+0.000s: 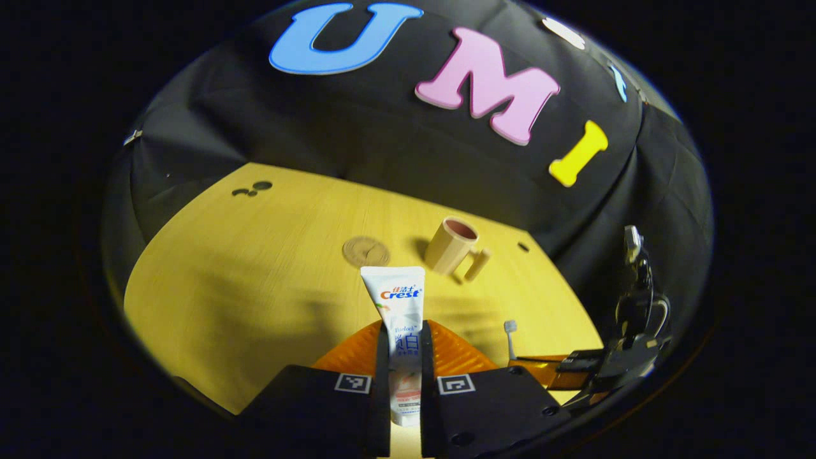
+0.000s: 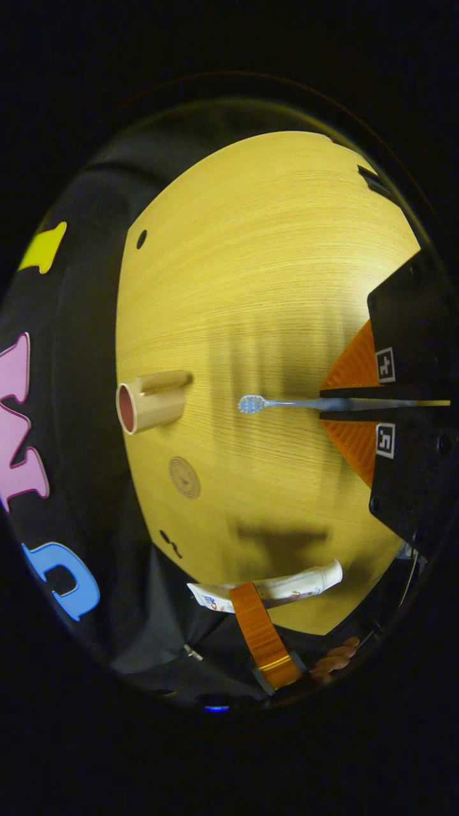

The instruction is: Put the toothbrush and toothpaste on the desktop into the cup, then pick up the cup and place it on the coaster on the desktop.

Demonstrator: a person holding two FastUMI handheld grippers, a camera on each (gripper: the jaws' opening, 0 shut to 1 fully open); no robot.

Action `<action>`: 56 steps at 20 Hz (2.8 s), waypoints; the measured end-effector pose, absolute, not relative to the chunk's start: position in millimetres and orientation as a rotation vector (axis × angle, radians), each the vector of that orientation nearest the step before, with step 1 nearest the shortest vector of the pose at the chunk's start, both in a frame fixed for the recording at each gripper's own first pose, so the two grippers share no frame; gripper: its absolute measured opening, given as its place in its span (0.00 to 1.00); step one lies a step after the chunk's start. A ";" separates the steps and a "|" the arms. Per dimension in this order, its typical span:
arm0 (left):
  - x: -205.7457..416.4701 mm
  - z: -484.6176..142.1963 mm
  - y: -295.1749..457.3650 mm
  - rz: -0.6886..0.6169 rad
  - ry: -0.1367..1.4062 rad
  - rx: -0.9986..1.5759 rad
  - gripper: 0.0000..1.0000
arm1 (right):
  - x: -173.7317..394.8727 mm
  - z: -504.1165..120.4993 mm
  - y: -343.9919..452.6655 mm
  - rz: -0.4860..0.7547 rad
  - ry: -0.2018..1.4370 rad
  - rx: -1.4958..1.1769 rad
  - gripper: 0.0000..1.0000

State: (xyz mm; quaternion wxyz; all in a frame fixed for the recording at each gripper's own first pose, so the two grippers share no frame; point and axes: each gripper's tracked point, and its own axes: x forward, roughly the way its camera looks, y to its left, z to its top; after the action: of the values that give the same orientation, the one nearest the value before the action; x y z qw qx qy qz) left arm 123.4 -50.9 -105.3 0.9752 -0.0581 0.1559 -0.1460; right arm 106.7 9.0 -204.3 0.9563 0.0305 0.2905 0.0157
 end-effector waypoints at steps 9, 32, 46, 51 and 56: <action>202.1 -3.5 -126.8 -0.375 -0.014 -0.325 0.23 | 158.3 -110.6 -10.9 0.202 0.255 0.186 0.08; 380.7 -55.9 -186.2 -0.344 -0.132 -0.250 0.23 | 293.0 26.7 -57.4 0.261 -0.168 0.355 0.07; 349.7 -63.7 -174.4 -0.402 -0.106 -0.429 0.50 | 376.5 -3.8 -28.6 0.237 -0.163 0.392 0.07; 316.3 -64.6 -167.0 -0.419 -0.105 -0.487 0.51 | 385.7 -30.8 -10.0 0.241 -0.117 0.354 0.08; 288.1 -69.1 -158.2 -0.427 -0.085 -0.469 0.51 | 385.4 -58.5 -3.5 0.233 -0.068 0.294 0.08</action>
State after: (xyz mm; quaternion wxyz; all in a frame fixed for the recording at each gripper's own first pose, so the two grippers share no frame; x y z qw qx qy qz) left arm 288.1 -158.2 -69.1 0.9493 -0.2306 -0.0417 -0.2097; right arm 385.4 -3.5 -58.5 0.9819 0.1463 -0.0337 0.1158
